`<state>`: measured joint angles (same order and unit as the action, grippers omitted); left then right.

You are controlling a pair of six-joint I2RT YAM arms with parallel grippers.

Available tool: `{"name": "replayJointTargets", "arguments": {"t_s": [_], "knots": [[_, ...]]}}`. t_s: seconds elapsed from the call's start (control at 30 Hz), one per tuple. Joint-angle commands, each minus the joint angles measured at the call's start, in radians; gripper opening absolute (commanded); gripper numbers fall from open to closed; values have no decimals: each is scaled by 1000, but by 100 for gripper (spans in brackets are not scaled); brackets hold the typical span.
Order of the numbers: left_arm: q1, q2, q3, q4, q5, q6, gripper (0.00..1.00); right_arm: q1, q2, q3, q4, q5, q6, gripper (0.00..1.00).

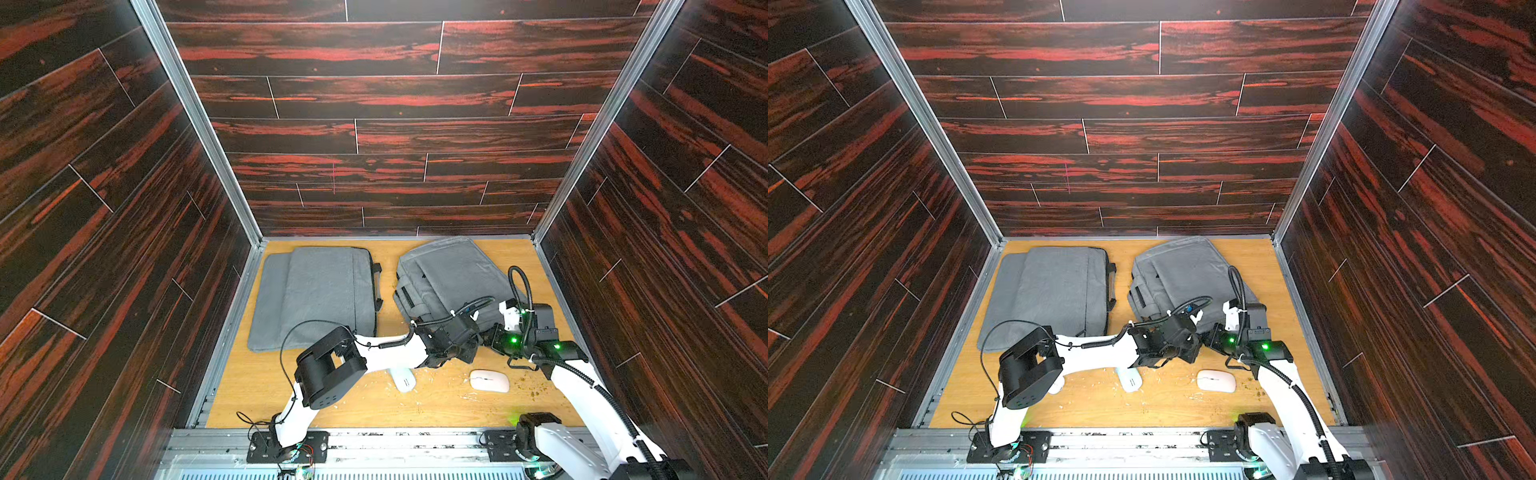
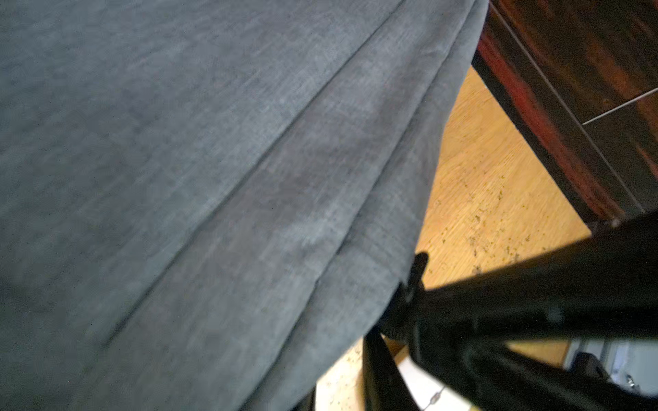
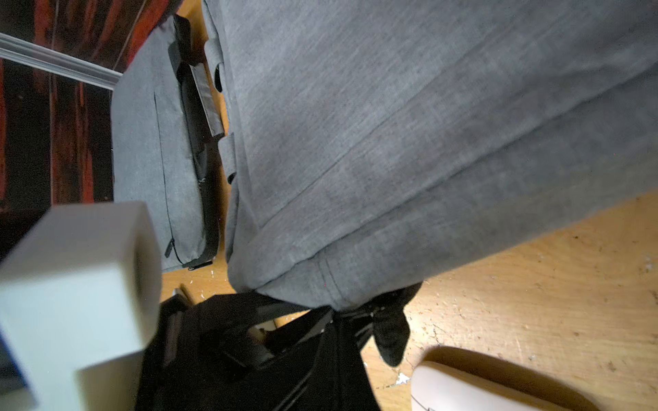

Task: Put the mouse into the laptop bag
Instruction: Unzip the zipper on the zippered laptop bag.

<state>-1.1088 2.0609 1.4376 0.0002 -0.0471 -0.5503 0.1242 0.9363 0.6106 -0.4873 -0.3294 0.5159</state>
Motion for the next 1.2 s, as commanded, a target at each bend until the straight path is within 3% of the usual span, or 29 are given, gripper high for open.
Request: {"name": "replayJointTargets", "arguments": {"t_s": [0.0,0.17,0.47,0.7,0.97,1.03,1.1,1.17], "knots": [[16,21,47,19,-10,-5,26,6,-45,37,12,-77,18,0],[26,30,63,8,-27,-14,0,6,-59,41,-3,-72,17,0],[68,-61,-53,-2,-8,-33,0,-18,-48,59,-59,81,-36,0],[85,-126,-202,34,-13,-73,0,-67,-21,67,-44,72,-52,0],[87,-143,-243,50,5,-88,0,-75,-4,45,-18,55,-45,1],[89,-140,-236,50,14,-88,0,-75,-11,17,-3,31,-25,16],[88,-140,-230,49,22,-89,0,-75,-20,-28,33,-9,9,42],[88,-143,-227,48,28,-90,0,-55,-20,-82,95,-63,59,52]]}}
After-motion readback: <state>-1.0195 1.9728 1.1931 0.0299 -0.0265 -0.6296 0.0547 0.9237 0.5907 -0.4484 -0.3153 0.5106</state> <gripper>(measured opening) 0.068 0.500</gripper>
